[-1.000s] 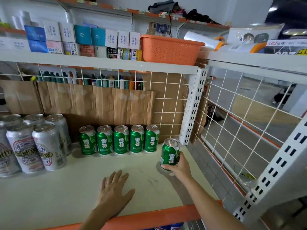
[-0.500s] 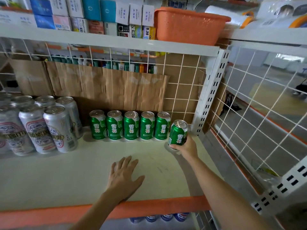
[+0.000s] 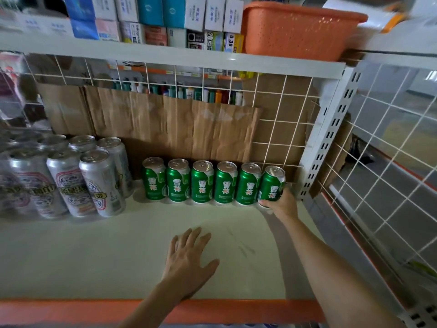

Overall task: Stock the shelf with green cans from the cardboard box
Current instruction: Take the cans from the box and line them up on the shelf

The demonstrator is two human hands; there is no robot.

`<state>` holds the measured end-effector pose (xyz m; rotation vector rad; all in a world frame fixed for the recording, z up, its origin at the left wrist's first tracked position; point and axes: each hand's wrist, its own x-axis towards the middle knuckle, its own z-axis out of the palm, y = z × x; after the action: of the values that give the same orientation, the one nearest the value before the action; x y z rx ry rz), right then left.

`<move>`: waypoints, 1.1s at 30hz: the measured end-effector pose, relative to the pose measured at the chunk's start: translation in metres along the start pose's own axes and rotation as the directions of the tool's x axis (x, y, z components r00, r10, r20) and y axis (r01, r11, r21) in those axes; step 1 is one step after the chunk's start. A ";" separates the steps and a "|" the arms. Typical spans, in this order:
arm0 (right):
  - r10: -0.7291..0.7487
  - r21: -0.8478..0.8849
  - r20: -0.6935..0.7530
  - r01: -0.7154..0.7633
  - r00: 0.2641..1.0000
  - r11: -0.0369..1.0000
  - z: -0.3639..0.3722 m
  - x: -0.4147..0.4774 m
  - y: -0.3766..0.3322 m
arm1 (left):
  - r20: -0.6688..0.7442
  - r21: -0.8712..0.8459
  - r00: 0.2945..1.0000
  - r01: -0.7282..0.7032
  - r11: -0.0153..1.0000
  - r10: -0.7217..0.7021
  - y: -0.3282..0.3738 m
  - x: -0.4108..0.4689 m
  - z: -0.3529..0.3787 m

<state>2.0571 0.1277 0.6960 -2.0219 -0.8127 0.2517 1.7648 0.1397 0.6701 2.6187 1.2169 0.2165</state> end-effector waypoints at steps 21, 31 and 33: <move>0.035 -0.077 0.026 -0.033 0.999 0.996 0.002 0.003 0.000 | -0.023 -0.061 1.000 -0.014 0.998 0.012 -0.001 0.001 0.003; 0.030 -0.133 -0.085 -0.041 0.996 0.990 0.011 -0.017 -0.015 | -0.029 -0.092 0.999 -0.018 0.996 0.016 -0.003 0.001 0.003; 0.072 -0.155 -0.113 -0.089 0.991 0.984 0.015 -0.017 -0.021 | -0.023 -0.091 1.000 -0.010 0.996 0.008 -0.003 0.002 0.002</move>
<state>2.0274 0.1350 0.7025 -2.2020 -0.7034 0.1249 1.7644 0.1422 0.6678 2.5505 1.1740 0.2964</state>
